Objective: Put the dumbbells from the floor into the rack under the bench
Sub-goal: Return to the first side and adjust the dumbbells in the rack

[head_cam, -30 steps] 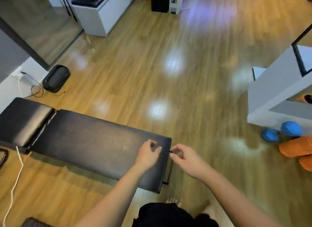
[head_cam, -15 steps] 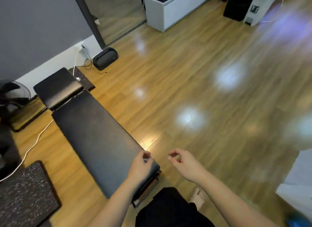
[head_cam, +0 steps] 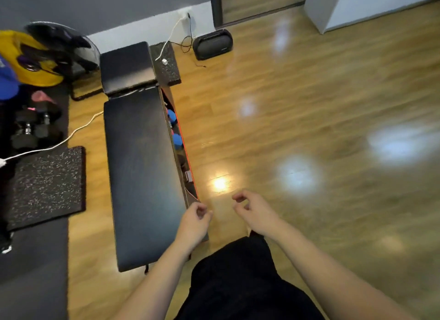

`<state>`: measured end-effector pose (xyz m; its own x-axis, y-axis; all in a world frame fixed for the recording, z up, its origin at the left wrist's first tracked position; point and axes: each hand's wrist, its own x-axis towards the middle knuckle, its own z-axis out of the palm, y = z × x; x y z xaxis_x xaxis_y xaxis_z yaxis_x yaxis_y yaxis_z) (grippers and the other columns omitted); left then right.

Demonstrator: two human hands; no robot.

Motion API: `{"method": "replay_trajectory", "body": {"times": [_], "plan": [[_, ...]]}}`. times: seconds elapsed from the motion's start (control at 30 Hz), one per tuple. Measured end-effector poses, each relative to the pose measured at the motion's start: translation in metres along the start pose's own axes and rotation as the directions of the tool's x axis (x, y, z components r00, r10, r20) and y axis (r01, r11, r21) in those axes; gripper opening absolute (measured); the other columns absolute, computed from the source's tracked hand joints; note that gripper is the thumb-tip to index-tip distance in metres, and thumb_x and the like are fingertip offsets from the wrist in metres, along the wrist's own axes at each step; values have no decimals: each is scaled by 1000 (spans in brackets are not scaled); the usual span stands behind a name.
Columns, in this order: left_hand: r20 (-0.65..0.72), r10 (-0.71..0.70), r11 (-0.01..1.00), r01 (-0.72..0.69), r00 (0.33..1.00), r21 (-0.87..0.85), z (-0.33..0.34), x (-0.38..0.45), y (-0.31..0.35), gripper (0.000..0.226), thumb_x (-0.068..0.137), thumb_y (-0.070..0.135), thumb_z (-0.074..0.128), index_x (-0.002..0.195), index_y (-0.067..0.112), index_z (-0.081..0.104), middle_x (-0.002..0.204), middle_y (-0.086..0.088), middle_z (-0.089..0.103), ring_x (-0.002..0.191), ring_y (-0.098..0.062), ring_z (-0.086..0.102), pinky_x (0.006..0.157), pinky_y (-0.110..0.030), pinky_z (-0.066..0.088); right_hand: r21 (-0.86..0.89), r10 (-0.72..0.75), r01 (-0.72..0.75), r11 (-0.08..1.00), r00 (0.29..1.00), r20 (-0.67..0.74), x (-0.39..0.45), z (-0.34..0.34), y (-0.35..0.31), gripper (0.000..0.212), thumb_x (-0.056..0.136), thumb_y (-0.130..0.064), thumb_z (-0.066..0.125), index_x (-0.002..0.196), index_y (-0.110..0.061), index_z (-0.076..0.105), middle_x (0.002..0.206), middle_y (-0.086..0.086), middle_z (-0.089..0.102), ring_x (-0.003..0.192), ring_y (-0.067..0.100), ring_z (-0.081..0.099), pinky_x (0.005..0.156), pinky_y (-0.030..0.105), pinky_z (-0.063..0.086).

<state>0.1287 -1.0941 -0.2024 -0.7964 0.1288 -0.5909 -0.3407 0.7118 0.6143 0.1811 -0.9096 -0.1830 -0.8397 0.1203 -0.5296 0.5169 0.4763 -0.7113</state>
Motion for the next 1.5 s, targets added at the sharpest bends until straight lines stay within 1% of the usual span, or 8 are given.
{"method": "replay_trajectory", "body": {"times": [0.13,0.27,0.4,0.6,0.7,0.87,1.17,1.5], "plan": [[-60,-9,999,6,998,-54,7,31,57,23,93,32,61,115,23,58,107,9,62,95,-3,58,75,-22,45,-58,-97,102,993,992,83,44,-63,-10,32,98,-36,54,126,-22,59,121,-7,61,85,0,53,82,24,48],[-165,-30,994,12,986,-111,3,62,102,27,91,37,61,116,25,58,108,8,63,94,-9,63,85,-33,54,-47,-176,182,982,980,97,94,-105,-19,27,96,-35,57,119,-23,62,113,-8,61,79,0,53,76,23,46],[-265,-87,984,41,960,-175,12,83,137,26,91,35,63,116,25,59,107,11,62,97,-7,60,83,-29,52,-56,-248,259,964,956,158,139,-139,-19,22,95,-31,59,115,-23,64,111,-9,62,76,-6,51,69,12,38],[-371,-255,942,143,893,-304,62,92,186,23,91,33,64,112,25,60,106,10,64,94,-4,60,79,-24,48,-104,-266,319,942,900,344,188,-205,-3,22,95,-34,58,115,-25,62,111,-10,62,80,11,59,78,28,49],[-368,-313,915,175,875,-363,90,92,222,25,93,33,62,116,25,58,109,10,63,96,0,57,74,-16,42,-159,-275,371,915,862,426,213,-242,4,24,95,-38,56,116,-28,61,111,-13,60,80,6,58,76,25,47],[-445,-417,862,189,793,-470,108,98,260,25,93,34,60,118,27,57,110,13,60,98,-1,56,78,-21,41,-173,-279,415,893,814,510,256,-279,-9,26,96,-37,56,118,-25,62,113,-12,61,82,4,60,69,20,42],[-519,-573,762,179,635,-622,86,149,272,24,92,32,62,115,24,60,109,12,62,94,2,56,77,-21,42,-159,-322,519,840,713,623,337,-279,-68,22,96,-34,57,115,-25,63,112,-12,63,79,1,59,70,18,40],[-463,-577,732,175,673,-658,20,243,284,26,93,31,61,117,22,57,109,8,60,96,-10,58,80,-25,43,-213,-326,568,795,696,640,442,-281,-144,19,96,-30,59,111,-21,64,107,-7,63,67,3,53,69,23,40]]}}
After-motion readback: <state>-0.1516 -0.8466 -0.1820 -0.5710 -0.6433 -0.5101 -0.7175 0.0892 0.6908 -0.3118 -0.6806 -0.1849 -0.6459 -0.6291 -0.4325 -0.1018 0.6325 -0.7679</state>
